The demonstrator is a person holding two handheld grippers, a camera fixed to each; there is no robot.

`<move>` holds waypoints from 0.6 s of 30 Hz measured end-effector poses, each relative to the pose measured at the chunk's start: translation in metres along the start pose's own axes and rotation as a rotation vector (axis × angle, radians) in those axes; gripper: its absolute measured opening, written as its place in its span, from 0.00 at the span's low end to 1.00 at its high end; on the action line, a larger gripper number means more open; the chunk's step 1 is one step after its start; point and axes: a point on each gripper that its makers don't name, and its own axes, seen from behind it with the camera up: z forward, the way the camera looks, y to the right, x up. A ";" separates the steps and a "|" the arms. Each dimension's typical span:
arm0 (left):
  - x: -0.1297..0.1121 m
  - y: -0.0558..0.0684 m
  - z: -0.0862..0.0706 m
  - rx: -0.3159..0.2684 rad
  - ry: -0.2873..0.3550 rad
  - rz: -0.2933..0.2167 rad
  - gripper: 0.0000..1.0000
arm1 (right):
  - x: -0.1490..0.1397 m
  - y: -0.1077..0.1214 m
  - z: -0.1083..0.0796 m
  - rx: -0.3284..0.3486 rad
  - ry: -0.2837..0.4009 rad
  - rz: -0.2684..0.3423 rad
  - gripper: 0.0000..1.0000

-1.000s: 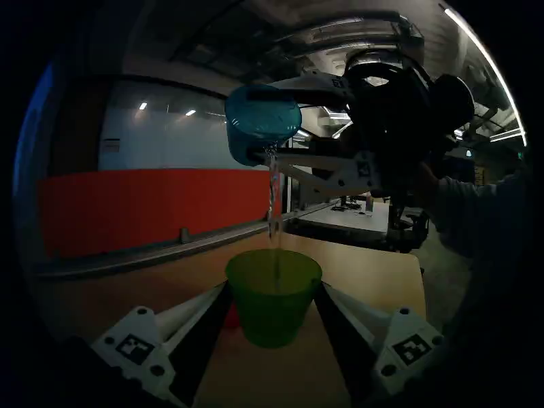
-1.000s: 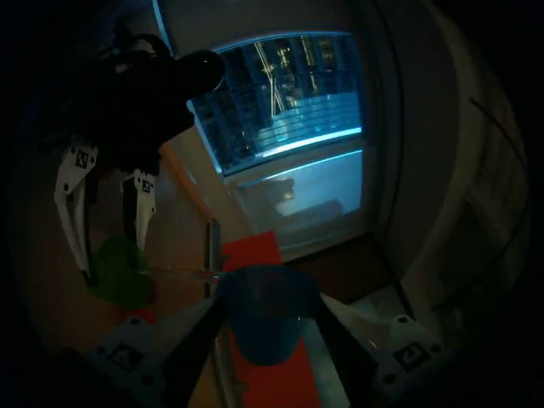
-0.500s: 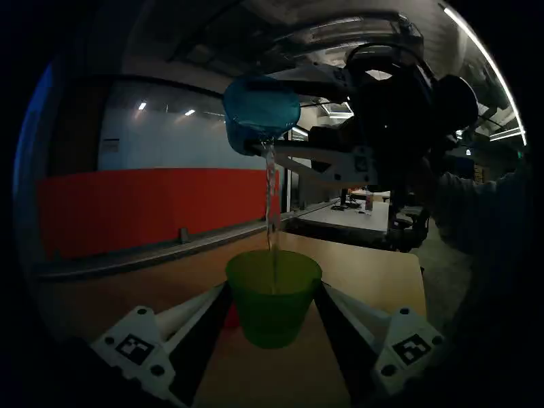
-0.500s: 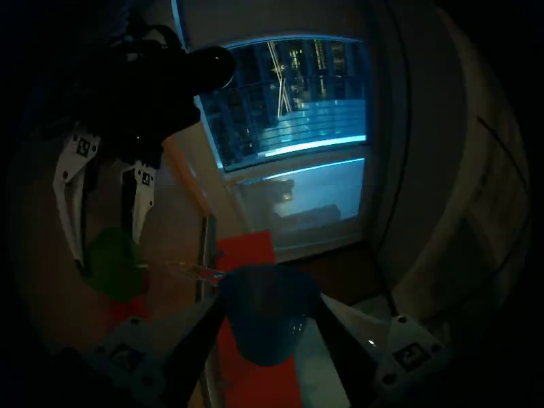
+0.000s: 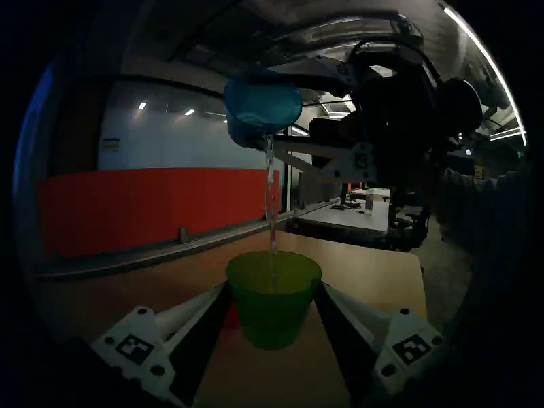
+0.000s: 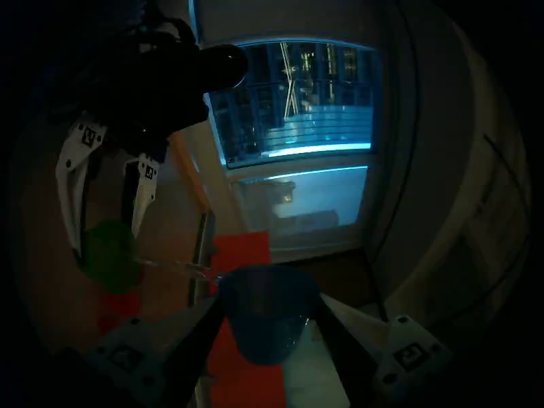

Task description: Pour water

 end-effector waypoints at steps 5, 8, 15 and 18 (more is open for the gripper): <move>0.000 0.000 0.000 0.002 0.001 -0.002 0.85 | 0.000 0.002 0.000 -0.002 -0.001 -0.025 0.90; 0.000 0.000 0.000 0.002 0.001 -0.002 0.85 | 0.001 0.002 0.000 -0.001 -0.001 -0.039 0.90; 0.001 0.000 0.000 0.002 0.002 0.000 0.85 | 0.003 0.001 0.001 -0.002 0.000 -0.091 0.90; 0.001 0.001 0.000 0.002 0.002 0.000 0.85 | 0.005 0.000 0.001 -0.003 0.000 -0.118 0.90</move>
